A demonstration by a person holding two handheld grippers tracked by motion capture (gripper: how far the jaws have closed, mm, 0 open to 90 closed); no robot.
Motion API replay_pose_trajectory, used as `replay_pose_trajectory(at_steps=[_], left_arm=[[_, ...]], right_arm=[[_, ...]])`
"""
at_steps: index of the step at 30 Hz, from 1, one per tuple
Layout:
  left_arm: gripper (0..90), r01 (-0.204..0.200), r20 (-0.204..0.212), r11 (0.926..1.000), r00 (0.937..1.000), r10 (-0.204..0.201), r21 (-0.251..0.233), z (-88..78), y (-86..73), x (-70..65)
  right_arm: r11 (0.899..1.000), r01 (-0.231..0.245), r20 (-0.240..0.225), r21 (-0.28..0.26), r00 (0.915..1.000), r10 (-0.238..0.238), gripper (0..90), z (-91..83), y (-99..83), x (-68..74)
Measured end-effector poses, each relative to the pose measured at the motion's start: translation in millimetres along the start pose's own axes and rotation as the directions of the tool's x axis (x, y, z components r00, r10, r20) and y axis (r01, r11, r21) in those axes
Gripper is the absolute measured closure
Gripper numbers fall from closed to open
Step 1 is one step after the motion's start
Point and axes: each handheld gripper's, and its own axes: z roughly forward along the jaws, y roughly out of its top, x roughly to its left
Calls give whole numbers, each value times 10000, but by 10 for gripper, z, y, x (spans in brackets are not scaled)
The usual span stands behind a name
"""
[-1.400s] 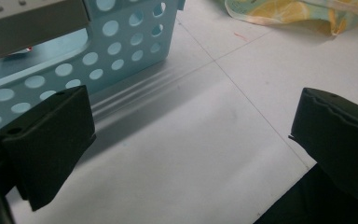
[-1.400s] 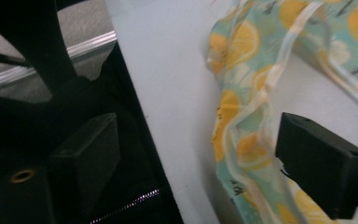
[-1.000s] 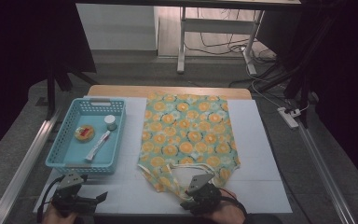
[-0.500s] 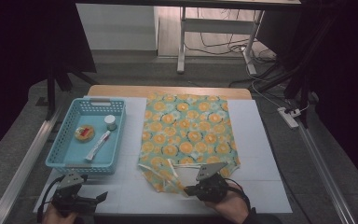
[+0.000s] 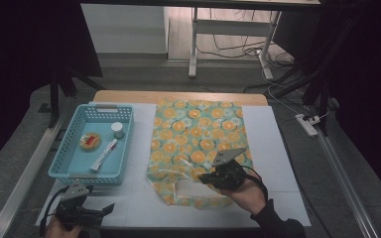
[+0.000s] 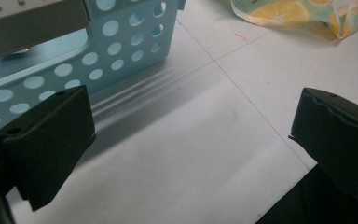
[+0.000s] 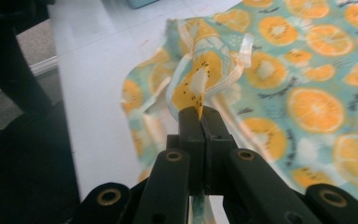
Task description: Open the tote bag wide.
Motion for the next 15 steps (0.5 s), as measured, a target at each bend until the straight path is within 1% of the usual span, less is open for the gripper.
replay_pose_trajectory(at_steps=[5, 7, 8, 9, 10, 11, 12, 13, 14, 15], left_arm=[[0, 7, 0, 10000, 10000, -7, -3, 1, 0, 0], [0, 5, 1, 10000, 10000, -5, 1, 1, 0, 1], [0, 5, 2, 10000, 10000, -5, 3, 2, 0, 1], [0, 7, 9, 10000, 10000, -7, 14, 1, 1, 1], [0, 8, 8, 10000, 10000, -8, 17, 1, 1, 1], [0, 11, 7, 10000, 10000, -11, 13, 1, 1, 1], [0, 13, 10, 10000, 10000, -13, 12, 1, 1, 1], [0, 21, 5, 10000, 10000, -21, 4, 2, 1, 2], [0, 31, 6, 10000, 10000, -31, 1, 1, 0, 2], [0, 36, 8, 10000, 10000, -36, -3, 1, 0, 3]], right_arm=[[9999, 40, 416, -135, 9991, -35, 889, -26, 108, -145], [9996, 39, 551, -275, 9985, -24, 890, -42, 155, -210], [9996, 39, 551, -275, 9985, -24, 890, -42, 155, -210], [9995, 61, 660, -309, 9978, -40, 890, -55, 201, -283], [9995, 61, 660, -309, 9978, -40, 890, -55, 201, -283], [9994, 56, 734, -340, 9973, -31, 890, -59, 223, -319], [9991, 36, 857, -419, 9963, 0, 890, -61, 266, -395], [9991, 36, 857, -419, 9963, 0, 890, -61, 266, -395], [9989, 14, 889, -463, 9960, 27, 890, -61, 286, -435], [9986, -88, 925, -528, 9956, 136, 891, -52, 324, -510]])
